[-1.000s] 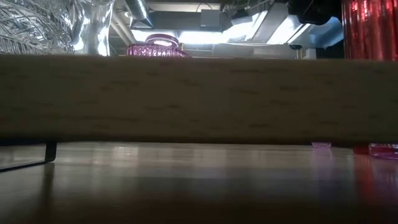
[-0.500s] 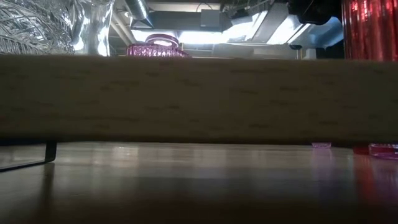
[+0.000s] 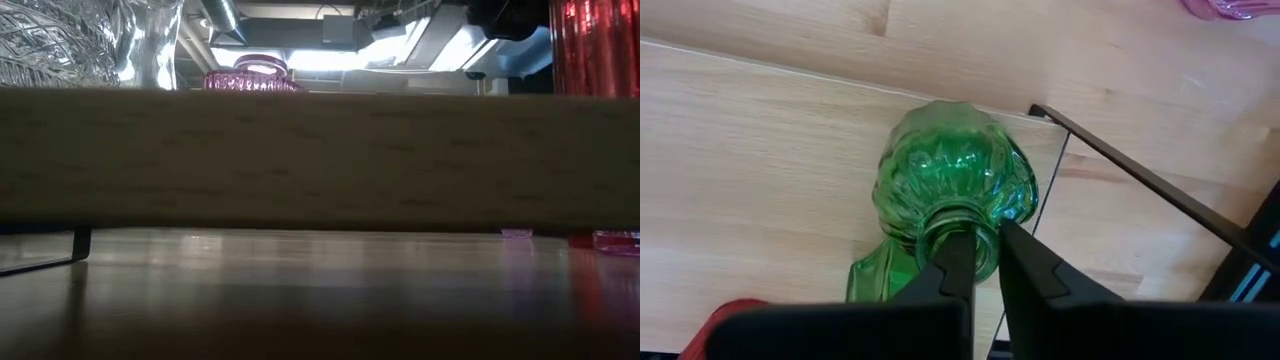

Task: Sort vases onto shelf
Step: Put the green vase aligned with the other green vases on the shelf

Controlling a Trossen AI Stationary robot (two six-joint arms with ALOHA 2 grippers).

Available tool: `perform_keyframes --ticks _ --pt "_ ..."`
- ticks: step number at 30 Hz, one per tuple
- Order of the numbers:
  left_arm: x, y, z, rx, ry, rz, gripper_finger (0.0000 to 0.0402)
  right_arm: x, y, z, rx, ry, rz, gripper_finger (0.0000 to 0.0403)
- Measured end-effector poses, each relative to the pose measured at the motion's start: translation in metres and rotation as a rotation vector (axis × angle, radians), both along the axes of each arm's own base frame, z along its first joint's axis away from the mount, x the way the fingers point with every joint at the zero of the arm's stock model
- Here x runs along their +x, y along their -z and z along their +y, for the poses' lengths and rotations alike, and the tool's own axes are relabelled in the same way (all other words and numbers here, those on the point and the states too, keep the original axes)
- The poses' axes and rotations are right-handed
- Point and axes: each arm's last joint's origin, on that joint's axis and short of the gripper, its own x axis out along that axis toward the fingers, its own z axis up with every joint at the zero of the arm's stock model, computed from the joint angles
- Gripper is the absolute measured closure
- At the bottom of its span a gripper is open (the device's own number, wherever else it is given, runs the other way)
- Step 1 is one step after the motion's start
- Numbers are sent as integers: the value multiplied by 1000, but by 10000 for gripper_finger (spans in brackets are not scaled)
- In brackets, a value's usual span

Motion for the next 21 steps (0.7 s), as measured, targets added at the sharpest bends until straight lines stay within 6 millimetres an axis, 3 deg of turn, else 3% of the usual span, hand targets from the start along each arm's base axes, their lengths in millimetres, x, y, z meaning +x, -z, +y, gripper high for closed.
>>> perform_keyframes --ticks 10,21 --pt "0 0 0 0 0 0 357 -4 -4 -3 -30 11 -6 314" --pt "0 0 0 0 0 0 357 -9 -16 -5 -3 12 -40 314"
